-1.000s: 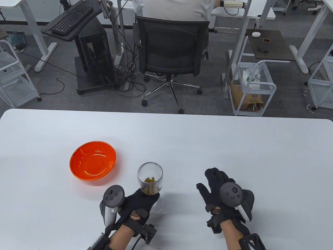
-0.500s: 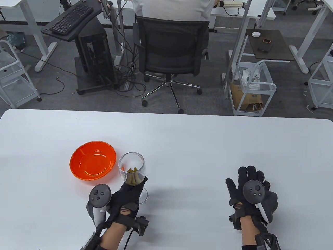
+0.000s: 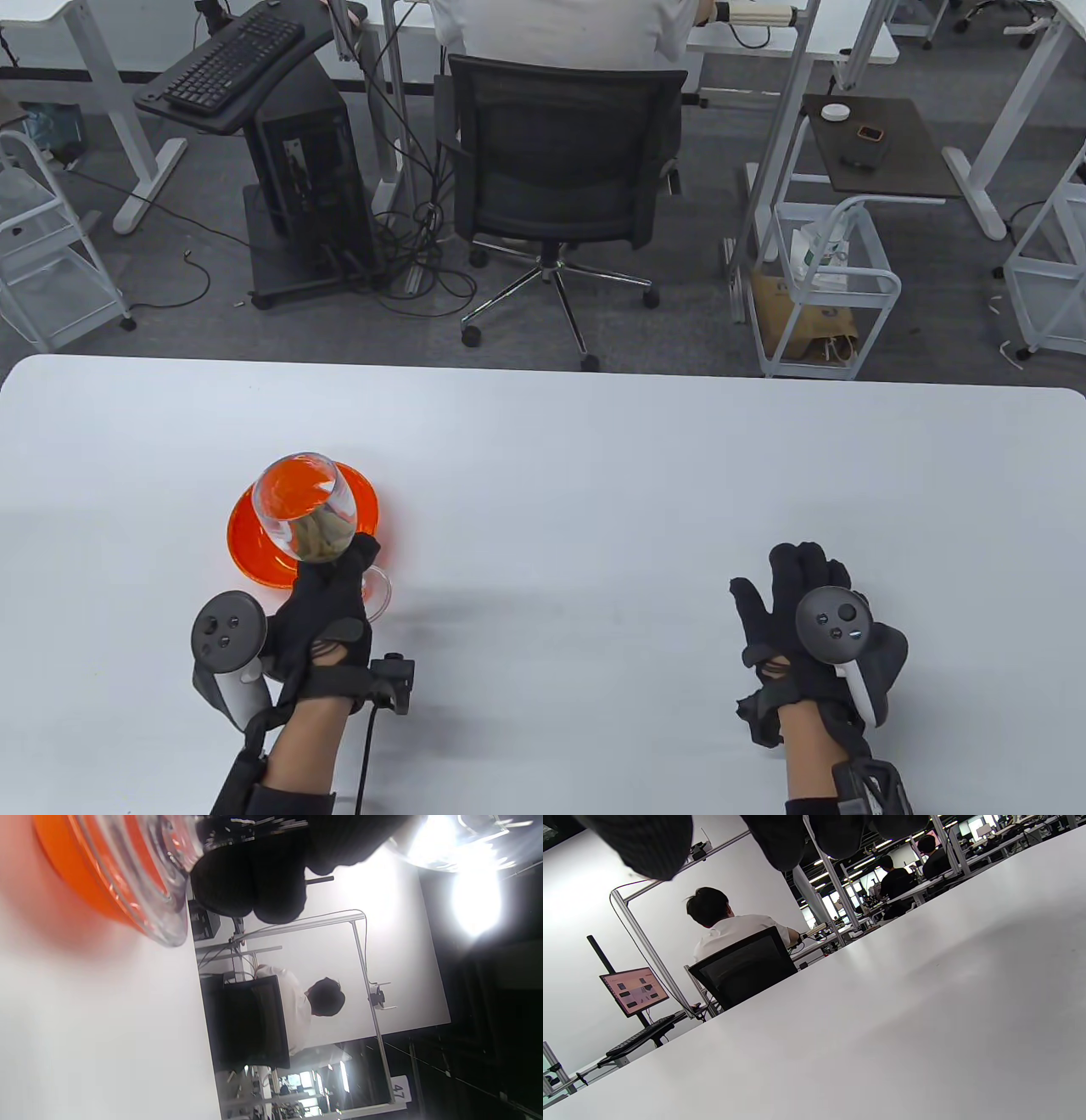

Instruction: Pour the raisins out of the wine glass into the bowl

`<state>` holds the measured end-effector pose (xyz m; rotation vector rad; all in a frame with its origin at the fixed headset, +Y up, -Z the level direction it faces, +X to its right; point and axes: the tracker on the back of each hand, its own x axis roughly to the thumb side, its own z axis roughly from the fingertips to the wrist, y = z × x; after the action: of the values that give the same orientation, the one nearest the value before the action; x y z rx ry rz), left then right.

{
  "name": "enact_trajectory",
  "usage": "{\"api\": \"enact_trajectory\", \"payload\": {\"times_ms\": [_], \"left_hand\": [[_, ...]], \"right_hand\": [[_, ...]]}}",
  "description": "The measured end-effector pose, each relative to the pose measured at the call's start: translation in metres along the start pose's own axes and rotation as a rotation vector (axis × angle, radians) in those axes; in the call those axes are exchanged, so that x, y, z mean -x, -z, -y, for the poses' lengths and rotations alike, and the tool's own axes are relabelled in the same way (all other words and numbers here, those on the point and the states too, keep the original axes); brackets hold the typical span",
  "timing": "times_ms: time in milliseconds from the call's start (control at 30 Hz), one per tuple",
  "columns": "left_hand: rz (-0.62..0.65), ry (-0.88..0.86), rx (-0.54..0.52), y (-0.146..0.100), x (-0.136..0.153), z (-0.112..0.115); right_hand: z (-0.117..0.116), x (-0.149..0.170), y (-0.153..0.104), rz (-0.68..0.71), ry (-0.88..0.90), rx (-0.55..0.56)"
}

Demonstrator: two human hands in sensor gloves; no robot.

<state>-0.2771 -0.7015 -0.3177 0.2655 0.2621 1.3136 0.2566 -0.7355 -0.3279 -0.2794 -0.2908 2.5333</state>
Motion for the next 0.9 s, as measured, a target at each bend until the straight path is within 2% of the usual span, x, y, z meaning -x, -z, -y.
{"api": "enact_trajectory", "payload": {"times_ms": [133,233,367,600,767,900], "left_hand": [[-0.049,-0.002,-0.052,0.013,0.002,-0.016],[-0.047,0.1,-0.148,0.023,0.004,-0.034],[-0.053,0.208,-0.215,0.034,0.01,-0.049],[-0.077,0.262,-0.292,0.037,0.022,-0.074],[-0.123,0.196,-0.308,0.037,0.03,-0.088],[-0.137,0.266,-0.333,0.036,0.035,-0.095]], "right_hand": [[-0.003,-0.002,0.0,0.003,0.03,0.002],[-0.007,-0.003,0.001,0.001,0.083,-0.023],[-0.006,-0.006,0.002,0.003,0.127,-0.026],[-0.01,-0.001,0.003,-0.011,0.112,-0.031],[-0.013,0.006,0.003,-0.046,0.111,-0.04],[-0.014,0.011,0.003,-0.066,0.102,-0.037]]}}
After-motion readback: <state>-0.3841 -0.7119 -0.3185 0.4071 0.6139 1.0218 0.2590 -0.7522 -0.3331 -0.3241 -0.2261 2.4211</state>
